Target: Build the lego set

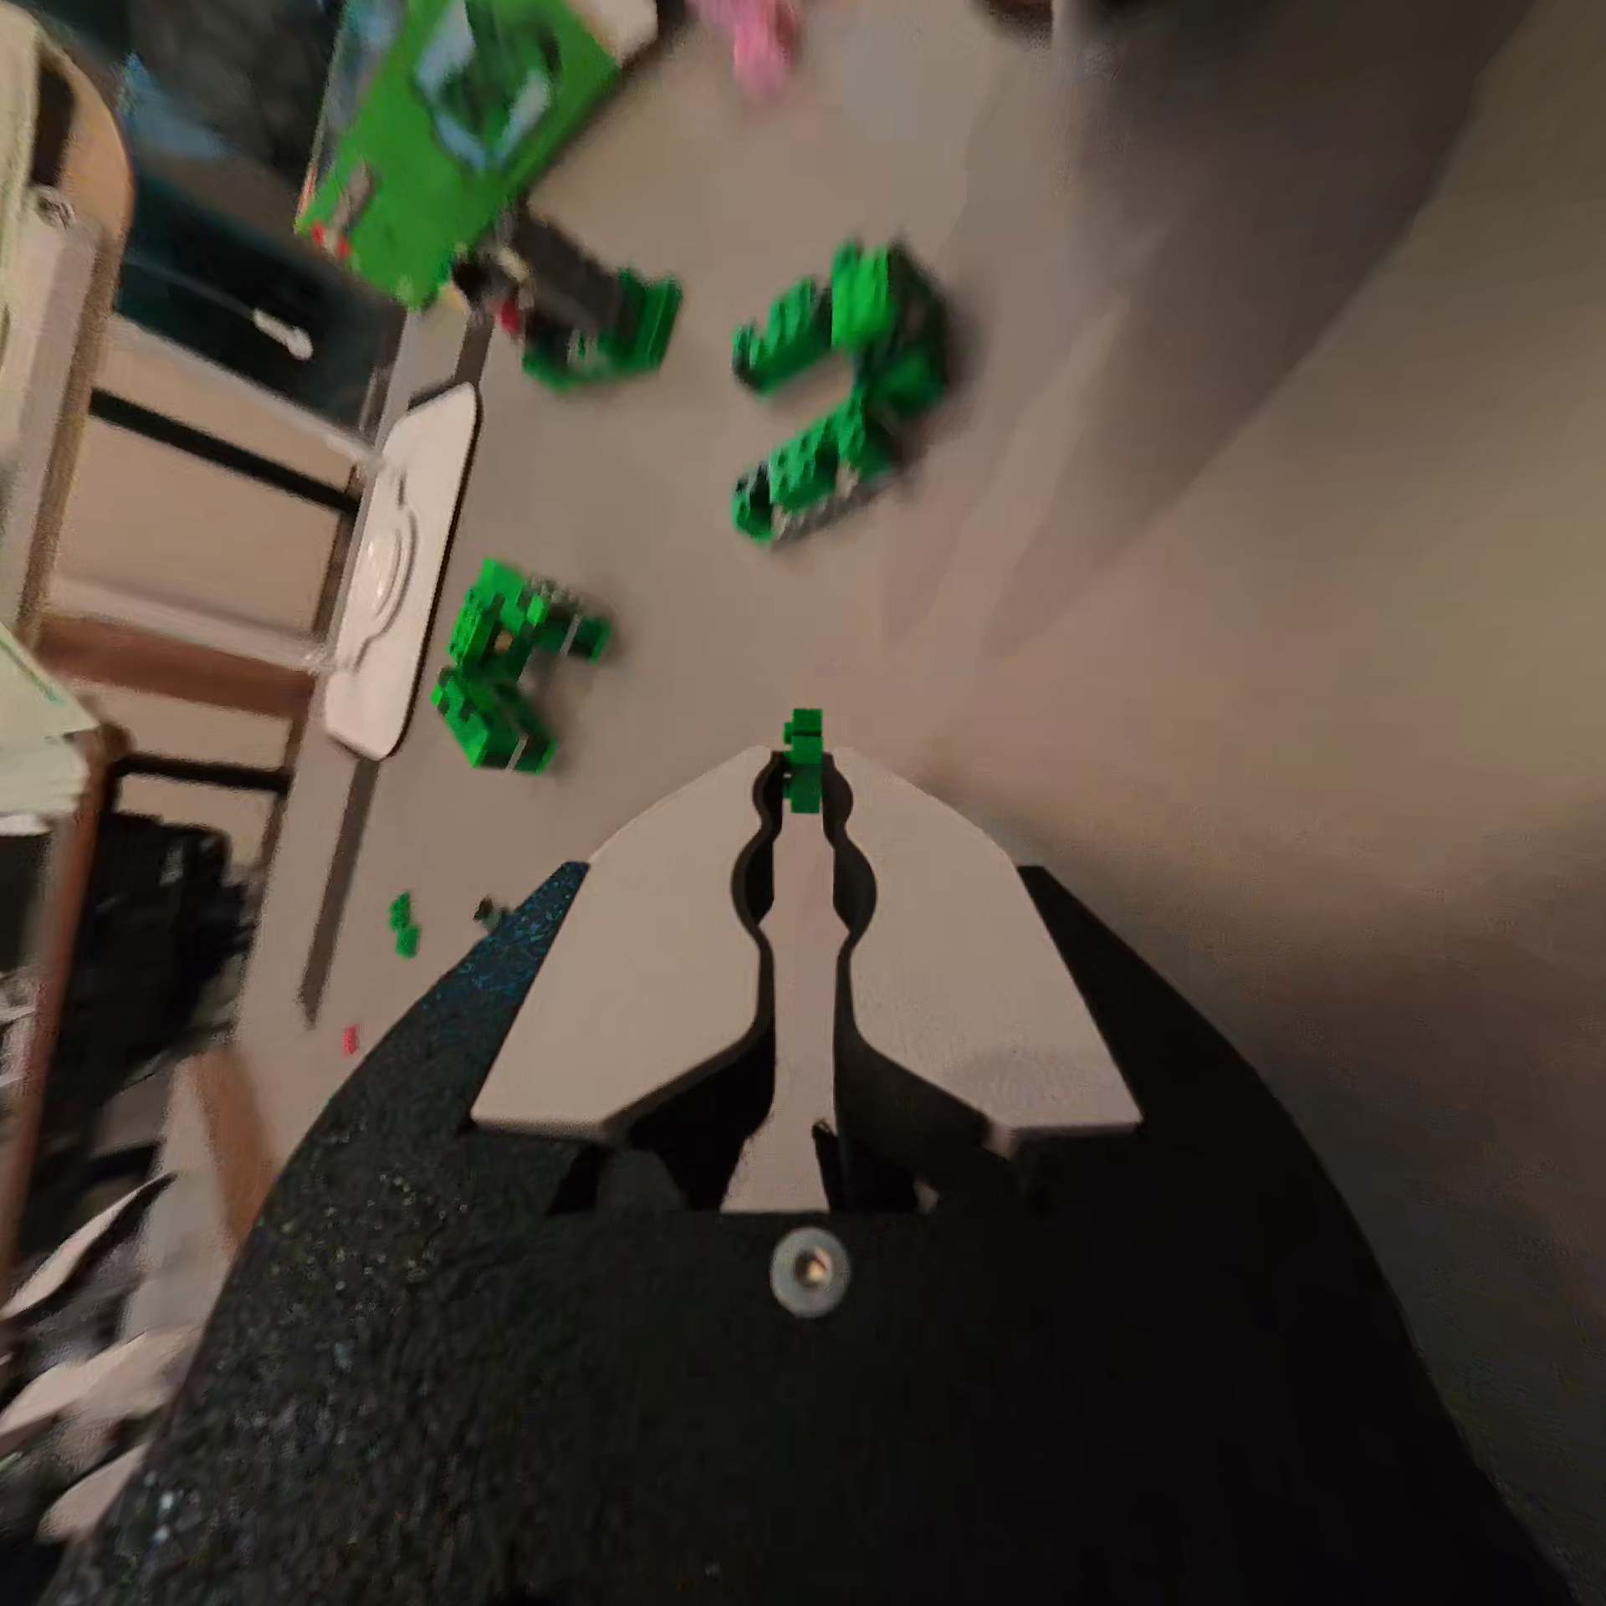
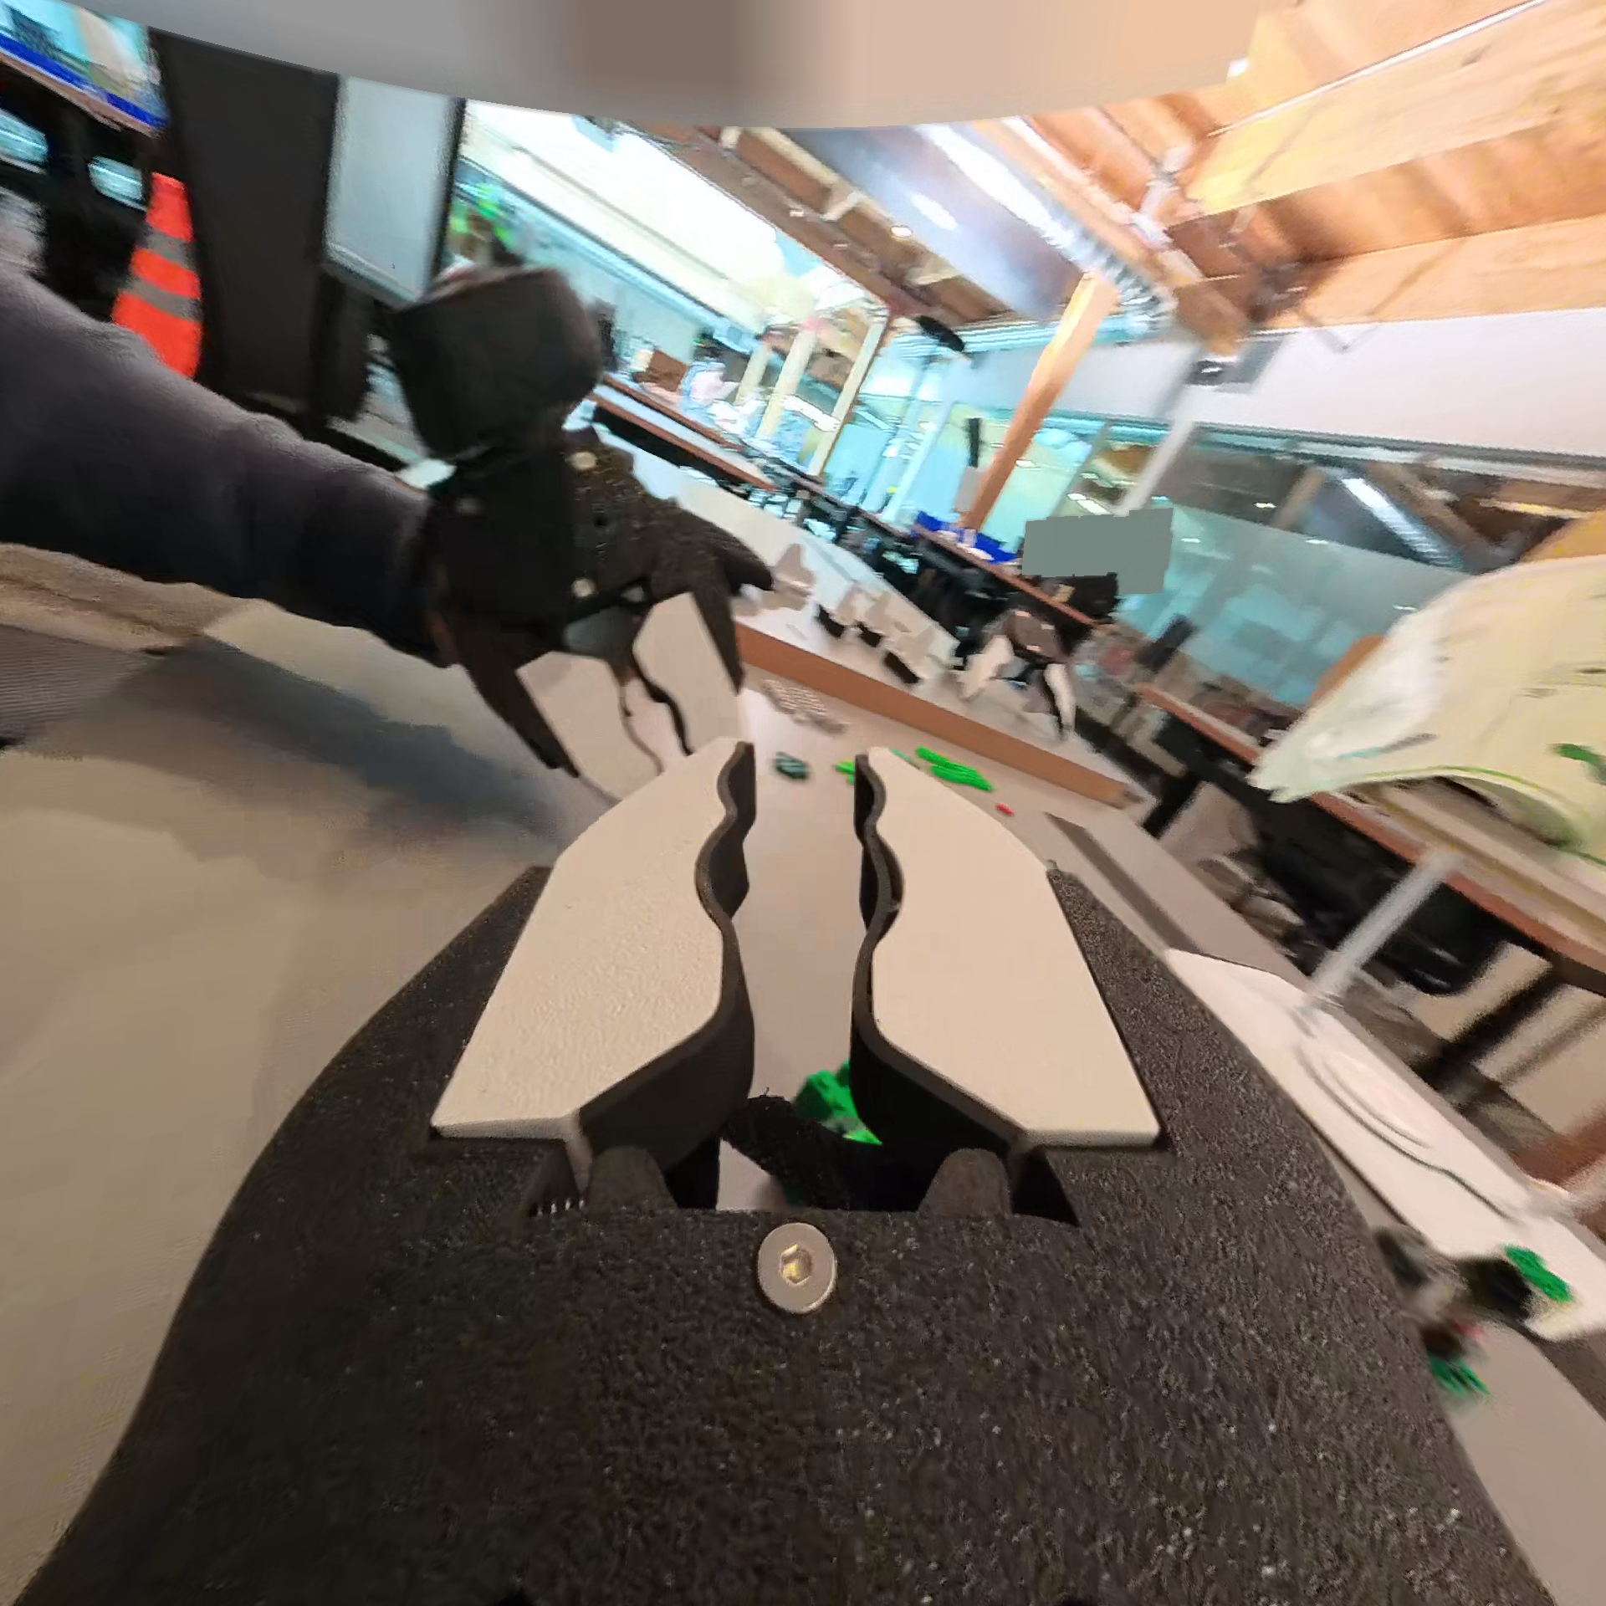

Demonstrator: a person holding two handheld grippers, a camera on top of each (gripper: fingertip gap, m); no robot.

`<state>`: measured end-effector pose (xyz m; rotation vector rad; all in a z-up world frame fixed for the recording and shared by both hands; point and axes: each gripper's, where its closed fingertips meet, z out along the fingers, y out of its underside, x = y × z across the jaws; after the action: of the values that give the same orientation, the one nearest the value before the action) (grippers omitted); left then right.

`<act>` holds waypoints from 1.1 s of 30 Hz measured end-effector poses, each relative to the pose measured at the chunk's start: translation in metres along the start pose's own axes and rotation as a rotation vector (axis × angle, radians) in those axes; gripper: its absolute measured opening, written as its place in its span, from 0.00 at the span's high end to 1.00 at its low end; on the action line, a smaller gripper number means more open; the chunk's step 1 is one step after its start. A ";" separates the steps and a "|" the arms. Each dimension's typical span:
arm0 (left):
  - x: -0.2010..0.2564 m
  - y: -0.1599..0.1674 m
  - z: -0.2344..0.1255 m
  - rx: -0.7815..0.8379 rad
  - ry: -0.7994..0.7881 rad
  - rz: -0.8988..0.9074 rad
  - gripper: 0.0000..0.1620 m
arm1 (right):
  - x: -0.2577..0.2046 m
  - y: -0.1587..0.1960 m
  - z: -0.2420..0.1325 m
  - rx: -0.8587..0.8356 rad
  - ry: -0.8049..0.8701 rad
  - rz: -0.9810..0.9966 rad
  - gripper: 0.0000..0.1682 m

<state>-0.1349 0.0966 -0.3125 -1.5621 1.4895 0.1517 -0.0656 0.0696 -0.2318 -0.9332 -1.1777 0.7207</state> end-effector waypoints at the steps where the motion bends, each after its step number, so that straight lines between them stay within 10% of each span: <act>1: -0.001 0.008 0.005 -0.058 -0.003 0.032 0.95 | 0.007 0.001 -0.001 -0.007 0.048 -0.019 0.89; 18: -0.007 0.011 0.010 -0.067 0.133 -0.291 0.72 | 0.077 0.013 -0.029 -0.064 0.470 -0.067 0.90; 27: -0.128 0.028 0.005 0.228 -0.507 -0.503 0.59 | 0.110 0.043 -0.044 -0.189 0.611 0.067 0.97; 33: -0.149 0.043 -0.002 0.394 -0.532 -0.730 0.52 | 0.121 0.050 -0.052 -0.203 0.667 0.119 0.96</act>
<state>-0.2096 0.2093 -0.2369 -1.4858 0.4522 -0.1387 0.0150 0.1849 -0.2296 -1.2946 -0.6110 0.3331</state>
